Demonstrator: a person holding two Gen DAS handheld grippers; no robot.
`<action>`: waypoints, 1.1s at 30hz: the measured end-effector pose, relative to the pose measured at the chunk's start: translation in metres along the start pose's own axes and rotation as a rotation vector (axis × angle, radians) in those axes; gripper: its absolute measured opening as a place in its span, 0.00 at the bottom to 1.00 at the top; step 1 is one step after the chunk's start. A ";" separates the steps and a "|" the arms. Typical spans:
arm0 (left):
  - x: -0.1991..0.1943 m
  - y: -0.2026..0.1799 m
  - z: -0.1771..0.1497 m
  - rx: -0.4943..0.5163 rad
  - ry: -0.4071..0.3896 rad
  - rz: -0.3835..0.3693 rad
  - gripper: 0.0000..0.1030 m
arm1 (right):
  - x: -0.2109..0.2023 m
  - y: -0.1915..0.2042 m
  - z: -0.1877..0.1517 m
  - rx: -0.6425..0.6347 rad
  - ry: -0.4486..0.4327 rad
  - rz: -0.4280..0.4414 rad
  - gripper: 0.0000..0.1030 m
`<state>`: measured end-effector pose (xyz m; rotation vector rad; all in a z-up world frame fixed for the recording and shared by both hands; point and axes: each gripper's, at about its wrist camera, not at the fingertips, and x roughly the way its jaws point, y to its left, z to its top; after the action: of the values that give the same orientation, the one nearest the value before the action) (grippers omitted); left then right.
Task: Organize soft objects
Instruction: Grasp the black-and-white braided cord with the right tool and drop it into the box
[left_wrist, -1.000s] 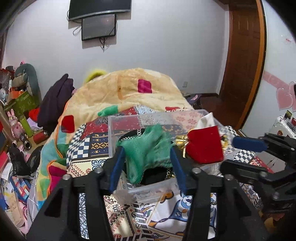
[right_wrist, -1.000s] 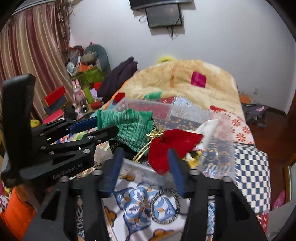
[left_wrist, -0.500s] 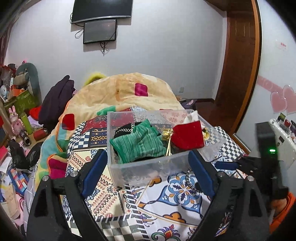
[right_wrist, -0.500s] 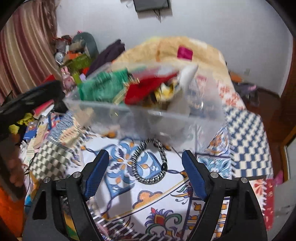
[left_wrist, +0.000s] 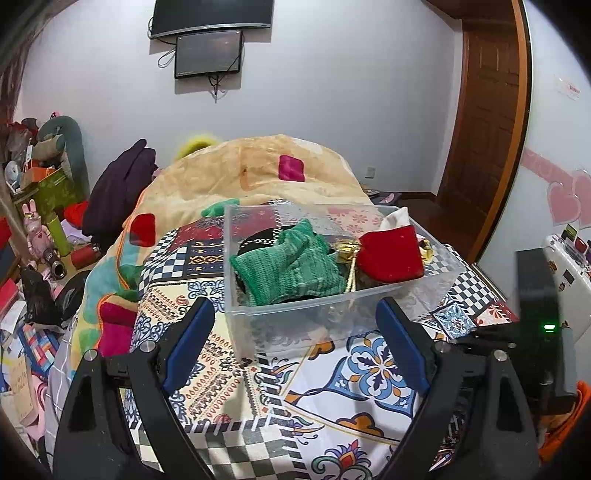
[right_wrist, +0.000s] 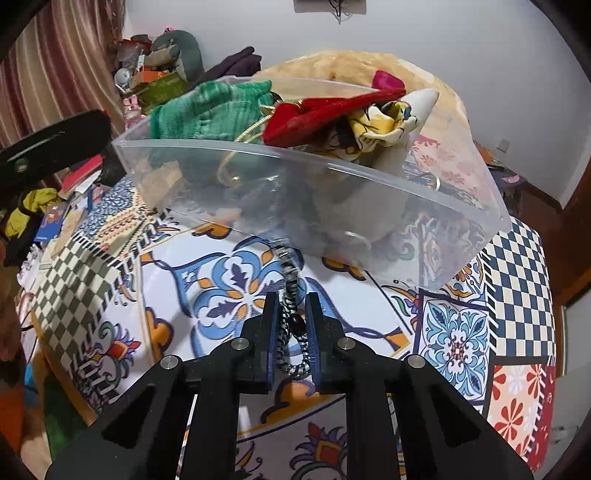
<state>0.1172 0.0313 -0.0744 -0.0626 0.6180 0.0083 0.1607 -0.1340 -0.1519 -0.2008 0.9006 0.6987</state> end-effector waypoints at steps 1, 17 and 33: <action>-0.001 0.002 0.000 -0.005 -0.003 0.002 0.87 | -0.004 0.000 -0.001 -0.001 -0.014 0.006 0.10; -0.012 0.017 0.004 -0.036 -0.065 0.024 0.87 | -0.070 0.032 0.073 -0.103 -0.320 -0.012 0.09; -0.033 0.014 0.013 -0.042 -0.107 0.020 0.87 | -0.069 0.019 0.071 -0.047 -0.280 -0.100 0.50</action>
<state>0.0970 0.0469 -0.0456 -0.0960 0.5111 0.0438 0.1653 -0.1206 -0.0517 -0.1833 0.6031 0.6367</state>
